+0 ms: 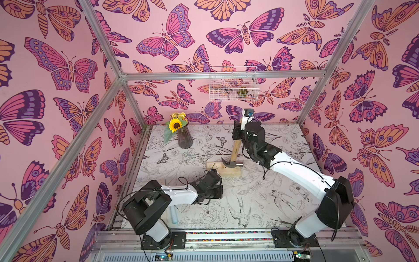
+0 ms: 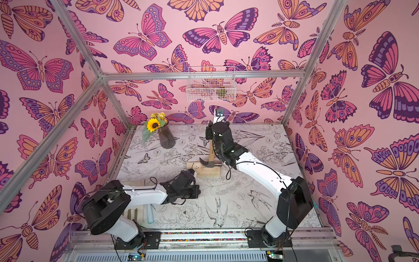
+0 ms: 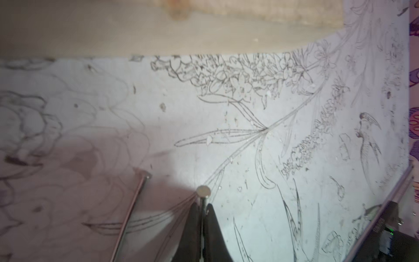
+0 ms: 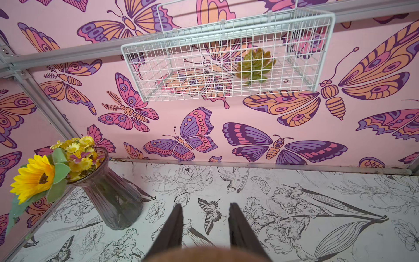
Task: Use a claw hammer to pull out a nail
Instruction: Place the nail at the center of the board, then remove the nail from the mounting plate.
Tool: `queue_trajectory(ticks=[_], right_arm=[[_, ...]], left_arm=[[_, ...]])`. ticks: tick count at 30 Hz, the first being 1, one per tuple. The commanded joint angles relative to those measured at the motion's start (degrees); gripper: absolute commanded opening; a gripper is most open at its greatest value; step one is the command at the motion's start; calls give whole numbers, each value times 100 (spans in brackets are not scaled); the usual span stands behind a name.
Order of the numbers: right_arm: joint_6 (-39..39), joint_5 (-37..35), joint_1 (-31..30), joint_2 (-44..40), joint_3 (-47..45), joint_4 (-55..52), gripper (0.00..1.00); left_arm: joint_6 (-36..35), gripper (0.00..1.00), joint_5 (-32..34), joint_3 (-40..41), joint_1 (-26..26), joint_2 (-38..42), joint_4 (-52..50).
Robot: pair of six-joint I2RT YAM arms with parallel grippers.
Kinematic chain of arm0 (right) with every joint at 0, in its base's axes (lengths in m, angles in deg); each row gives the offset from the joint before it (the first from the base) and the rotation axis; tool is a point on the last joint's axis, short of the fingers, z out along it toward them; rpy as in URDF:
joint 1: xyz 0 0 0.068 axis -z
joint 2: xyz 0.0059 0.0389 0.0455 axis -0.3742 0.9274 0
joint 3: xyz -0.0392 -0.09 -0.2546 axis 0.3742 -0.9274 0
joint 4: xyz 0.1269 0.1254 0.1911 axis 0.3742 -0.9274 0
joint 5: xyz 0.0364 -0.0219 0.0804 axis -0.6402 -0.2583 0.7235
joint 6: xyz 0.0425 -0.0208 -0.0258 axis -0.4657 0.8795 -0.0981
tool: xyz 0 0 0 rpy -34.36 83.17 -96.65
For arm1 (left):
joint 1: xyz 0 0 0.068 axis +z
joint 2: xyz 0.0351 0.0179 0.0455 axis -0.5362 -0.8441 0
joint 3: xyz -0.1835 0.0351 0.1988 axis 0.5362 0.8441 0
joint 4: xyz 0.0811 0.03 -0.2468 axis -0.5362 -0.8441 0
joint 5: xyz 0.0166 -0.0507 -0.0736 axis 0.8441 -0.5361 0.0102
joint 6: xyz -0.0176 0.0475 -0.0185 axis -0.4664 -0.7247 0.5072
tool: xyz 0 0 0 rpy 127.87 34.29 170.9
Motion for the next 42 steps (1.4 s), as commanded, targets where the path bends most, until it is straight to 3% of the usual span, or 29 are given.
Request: queue_trajectory(ticks=[1, 4, 11, 15, 20, 24, 30, 36, 42], right_arm=[[-202, -65, -39, -192, 145, 789, 0], [-189, -67, -38, -217, 139, 735, 0], [-215, -35, -34, -237, 65, 715, 0], [-262, 38, -49, -140, 200, 652, 0], [80, -76, -270, 105, 439, 609, 0], [614, -388, -561, 313, 561, 698, 0], [1007, -639, -808, 579, 848, 692, 0], [1132, -618, -916, 862, 1269, 470, 0], [1375, -827, -1009, 1112, 1509, 430, 0]], left_arm=[[151, 5, 203, -42, -52, -92, -161], [74, 20, 325, -10, -51, -5, -251], [-101, 23, 364, -8, -36, 225, -340], [-320, 30, 139, 76, 123, 852, -393], [-573, 42, 109, 546, 681, 2341, -278], [-516, 47, -489, 897, 1571, 2873, 115], [-374, 45, -1674, 855, 2518, 2090, 1062], [-480, 44, -1949, 553, 2754, 1225, 1486], [-435, 45, -2314, 484, 3117, 850, 1858]])
